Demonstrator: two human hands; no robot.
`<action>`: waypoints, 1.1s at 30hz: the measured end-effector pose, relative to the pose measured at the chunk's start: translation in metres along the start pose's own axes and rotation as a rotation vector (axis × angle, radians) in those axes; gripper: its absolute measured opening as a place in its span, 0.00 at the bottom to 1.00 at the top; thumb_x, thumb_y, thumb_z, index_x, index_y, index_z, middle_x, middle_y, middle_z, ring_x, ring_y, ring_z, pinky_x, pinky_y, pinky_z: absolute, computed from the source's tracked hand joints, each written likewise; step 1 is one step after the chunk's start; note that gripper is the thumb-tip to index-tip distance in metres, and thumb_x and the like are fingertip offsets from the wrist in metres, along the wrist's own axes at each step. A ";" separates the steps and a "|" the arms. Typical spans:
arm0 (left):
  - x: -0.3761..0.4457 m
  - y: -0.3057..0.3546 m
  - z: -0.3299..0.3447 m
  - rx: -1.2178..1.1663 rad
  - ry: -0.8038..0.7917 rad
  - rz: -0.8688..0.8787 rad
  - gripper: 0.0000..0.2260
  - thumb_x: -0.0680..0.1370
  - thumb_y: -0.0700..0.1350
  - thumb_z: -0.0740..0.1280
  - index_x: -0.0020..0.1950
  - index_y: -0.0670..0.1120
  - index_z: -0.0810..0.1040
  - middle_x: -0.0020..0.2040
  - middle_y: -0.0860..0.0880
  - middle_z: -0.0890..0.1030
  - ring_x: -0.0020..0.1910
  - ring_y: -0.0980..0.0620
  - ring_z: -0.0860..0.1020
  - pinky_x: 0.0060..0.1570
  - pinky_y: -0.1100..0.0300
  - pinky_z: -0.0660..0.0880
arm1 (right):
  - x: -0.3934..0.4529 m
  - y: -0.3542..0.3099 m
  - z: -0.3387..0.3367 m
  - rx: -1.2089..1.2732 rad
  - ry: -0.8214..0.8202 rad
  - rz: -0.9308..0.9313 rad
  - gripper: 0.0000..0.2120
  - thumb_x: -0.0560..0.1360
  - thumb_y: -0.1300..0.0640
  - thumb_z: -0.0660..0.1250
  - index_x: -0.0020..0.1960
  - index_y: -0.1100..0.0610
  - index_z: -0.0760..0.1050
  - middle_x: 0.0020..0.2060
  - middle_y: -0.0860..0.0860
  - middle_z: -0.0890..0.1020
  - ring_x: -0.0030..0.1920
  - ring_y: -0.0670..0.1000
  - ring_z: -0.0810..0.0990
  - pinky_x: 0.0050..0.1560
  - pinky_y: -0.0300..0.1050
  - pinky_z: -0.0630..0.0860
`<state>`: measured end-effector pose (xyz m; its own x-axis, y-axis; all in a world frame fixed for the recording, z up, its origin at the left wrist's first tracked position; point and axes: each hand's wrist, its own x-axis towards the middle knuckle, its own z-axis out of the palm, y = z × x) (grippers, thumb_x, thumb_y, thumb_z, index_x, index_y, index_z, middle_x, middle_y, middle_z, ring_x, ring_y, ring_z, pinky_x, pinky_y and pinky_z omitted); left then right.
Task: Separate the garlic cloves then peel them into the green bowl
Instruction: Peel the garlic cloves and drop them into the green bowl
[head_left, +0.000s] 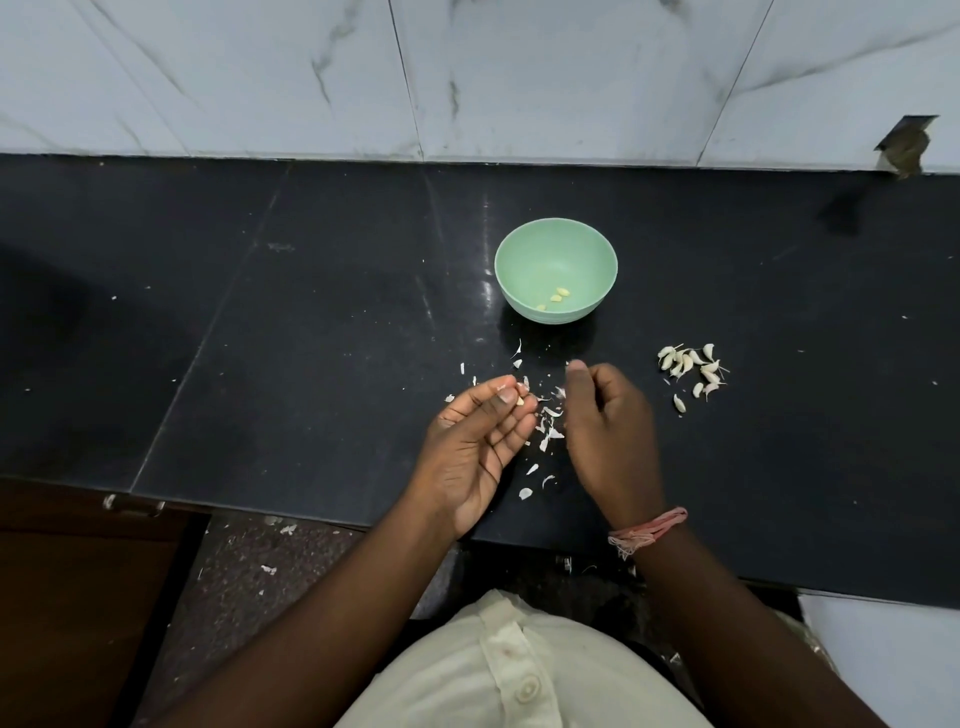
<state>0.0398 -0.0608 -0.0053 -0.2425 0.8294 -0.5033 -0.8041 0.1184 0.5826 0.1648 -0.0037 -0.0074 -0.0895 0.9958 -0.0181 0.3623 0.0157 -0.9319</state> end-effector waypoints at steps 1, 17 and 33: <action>0.001 0.000 -0.001 -0.004 0.017 -0.005 0.07 0.77 0.35 0.68 0.54 0.39 0.82 0.49 0.41 0.86 0.47 0.49 0.86 0.47 0.60 0.83 | 0.000 0.000 0.000 -0.036 0.001 -0.021 0.20 0.83 0.49 0.63 0.34 0.52 0.66 0.25 0.43 0.73 0.28 0.43 0.70 0.32 0.38 0.66; 0.011 -0.010 -0.007 -0.049 0.203 -0.060 0.05 0.80 0.35 0.68 0.52 0.41 0.82 0.41 0.46 0.84 0.36 0.55 0.82 0.40 0.64 0.82 | -0.013 0.014 0.012 -0.074 -0.058 -0.217 0.11 0.76 0.66 0.64 0.52 0.56 0.81 0.47 0.46 0.83 0.49 0.45 0.83 0.52 0.47 0.81; 0.007 -0.009 -0.005 0.079 0.215 -0.057 0.10 0.80 0.32 0.65 0.60 0.37 0.80 0.45 0.41 0.86 0.42 0.50 0.86 0.44 0.61 0.83 | -0.005 0.027 0.018 -0.035 -0.081 -0.081 0.04 0.80 0.59 0.67 0.51 0.52 0.79 0.47 0.47 0.83 0.49 0.48 0.83 0.53 0.56 0.81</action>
<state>0.0427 -0.0585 -0.0171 -0.3144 0.6860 -0.6561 -0.7767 0.2114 0.5933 0.1588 -0.0095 -0.0390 -0.1938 0.9807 0.0265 0.3825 0.1004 -0.9185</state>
